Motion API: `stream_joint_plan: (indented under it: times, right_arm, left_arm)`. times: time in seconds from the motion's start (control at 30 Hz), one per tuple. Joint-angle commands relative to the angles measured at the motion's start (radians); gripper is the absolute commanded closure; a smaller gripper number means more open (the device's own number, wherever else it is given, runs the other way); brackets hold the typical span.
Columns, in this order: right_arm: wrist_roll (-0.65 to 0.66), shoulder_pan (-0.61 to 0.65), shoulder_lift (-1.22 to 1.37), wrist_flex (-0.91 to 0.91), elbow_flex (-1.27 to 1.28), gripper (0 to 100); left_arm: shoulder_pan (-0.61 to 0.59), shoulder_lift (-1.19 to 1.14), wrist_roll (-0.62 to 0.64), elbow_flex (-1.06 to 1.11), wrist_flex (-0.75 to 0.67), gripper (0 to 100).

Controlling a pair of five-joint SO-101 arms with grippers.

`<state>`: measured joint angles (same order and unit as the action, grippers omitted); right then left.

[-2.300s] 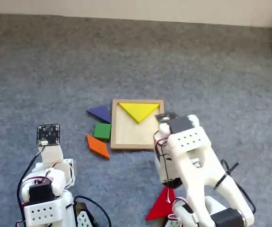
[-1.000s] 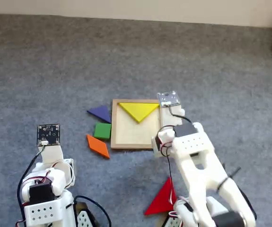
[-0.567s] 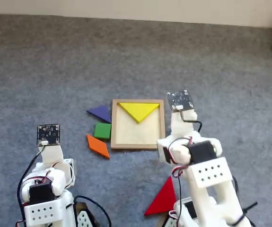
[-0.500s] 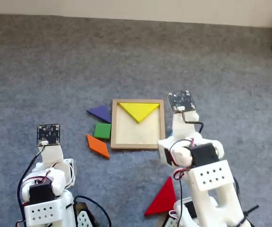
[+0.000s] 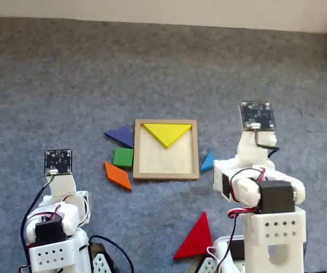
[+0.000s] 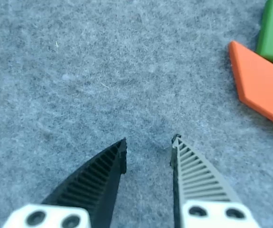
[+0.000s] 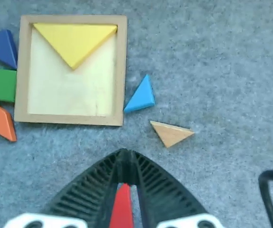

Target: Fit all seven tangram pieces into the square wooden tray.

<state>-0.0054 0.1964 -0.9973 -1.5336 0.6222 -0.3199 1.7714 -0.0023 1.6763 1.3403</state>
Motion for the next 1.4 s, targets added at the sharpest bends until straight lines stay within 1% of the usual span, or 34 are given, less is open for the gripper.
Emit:
stream_joint_plan:
  times: [0.0, 0.2, 0.5, 0.73, 0.87, 1.07, 1.23, 1.37]
  right_arm:
    - [0.012, -0.022, -0.024, -0.061, -0.104, 99.5]
    - [0.012, -0.07, -0.024, -0.171, -0.189, 99.5]
    - [0.012, -0.081, -0.024, -0.185, -0.197, 99.5]
    - [0.014, -0.208, -0.024, -0.177, -0.2, 99.5]
    - [0.018, -0.249, -0.024, -0.176, -0.197, 99.5]
    - [0.203, -0.28, -0.016, -0.176, -0.194, 99.5]
    - [0.21, -0.285, -0.016, -0.173, -0.194, 99.5]
    - [0.21, -0.286, -0.013, -0.105, -0.194, 99.5]
  left_arm:
    - [-0.008, 0.053, -0.006, 0.019, 0.012, 84]
    - [-0.008, 0.053, -0.006, 0.019, 0.012, 84]
    - [-0.008, 0.053, -0.006, 0.019, 0.012, 84]
    - [-0.008, 0.053, -0.006, 0.019, 0.012, 84]
    - [-0.008, 0.053, -0.006, 0.019, 0.012, 84]
    - [-0.008, 0.053, -0.006, 0.019, 0.012, 84]
    - [-0.008, 0.053, -0.006, 0.019, 0.012, 84]
    - [-0.008, 0.053, -0.006, 0.019, 0.012, 84]
